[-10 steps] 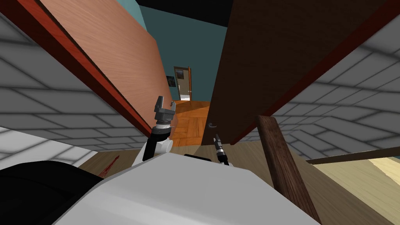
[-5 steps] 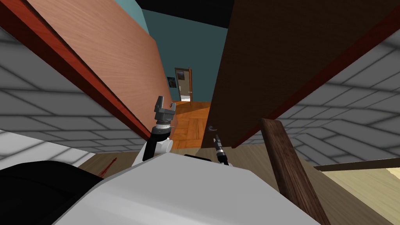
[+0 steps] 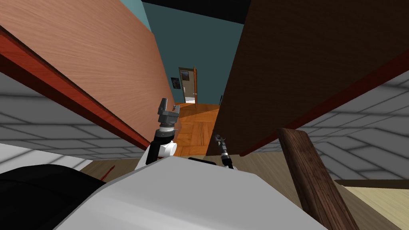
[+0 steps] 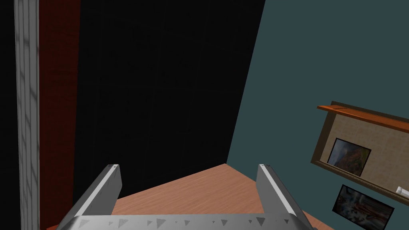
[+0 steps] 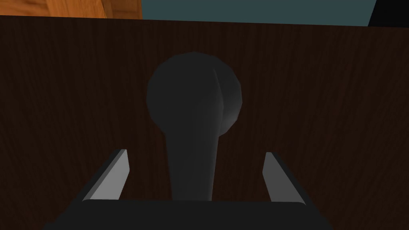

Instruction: Push the door open

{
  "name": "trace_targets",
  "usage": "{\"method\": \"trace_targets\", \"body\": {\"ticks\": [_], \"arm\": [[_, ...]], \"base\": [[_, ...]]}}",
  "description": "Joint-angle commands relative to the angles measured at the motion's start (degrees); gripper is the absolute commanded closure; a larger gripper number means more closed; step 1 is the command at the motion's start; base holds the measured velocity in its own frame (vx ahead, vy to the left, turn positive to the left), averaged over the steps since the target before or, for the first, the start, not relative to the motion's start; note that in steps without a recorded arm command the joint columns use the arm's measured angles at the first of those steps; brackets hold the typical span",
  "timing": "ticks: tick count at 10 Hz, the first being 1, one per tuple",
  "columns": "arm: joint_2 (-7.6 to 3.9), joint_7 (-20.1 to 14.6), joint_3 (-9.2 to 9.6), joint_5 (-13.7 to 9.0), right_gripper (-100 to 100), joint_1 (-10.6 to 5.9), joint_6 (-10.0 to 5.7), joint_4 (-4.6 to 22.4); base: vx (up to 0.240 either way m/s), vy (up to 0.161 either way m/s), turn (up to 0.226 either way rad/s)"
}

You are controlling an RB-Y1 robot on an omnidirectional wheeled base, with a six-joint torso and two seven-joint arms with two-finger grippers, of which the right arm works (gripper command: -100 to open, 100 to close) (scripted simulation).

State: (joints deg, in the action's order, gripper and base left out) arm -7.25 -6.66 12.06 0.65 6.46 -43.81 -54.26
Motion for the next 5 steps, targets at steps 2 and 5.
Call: {"method": "trace_targets", "body": {"ticks": [2,5], "arm": [[0.0,0.0,0.0,0.0,100,0.0,0.0,0.0],[0.0,0.0,0.0,0.0,100,0.0,0.0,0.0]], "base": [[0.033,0.01,0.0],[-0.012,-0.006,0.009]]}}
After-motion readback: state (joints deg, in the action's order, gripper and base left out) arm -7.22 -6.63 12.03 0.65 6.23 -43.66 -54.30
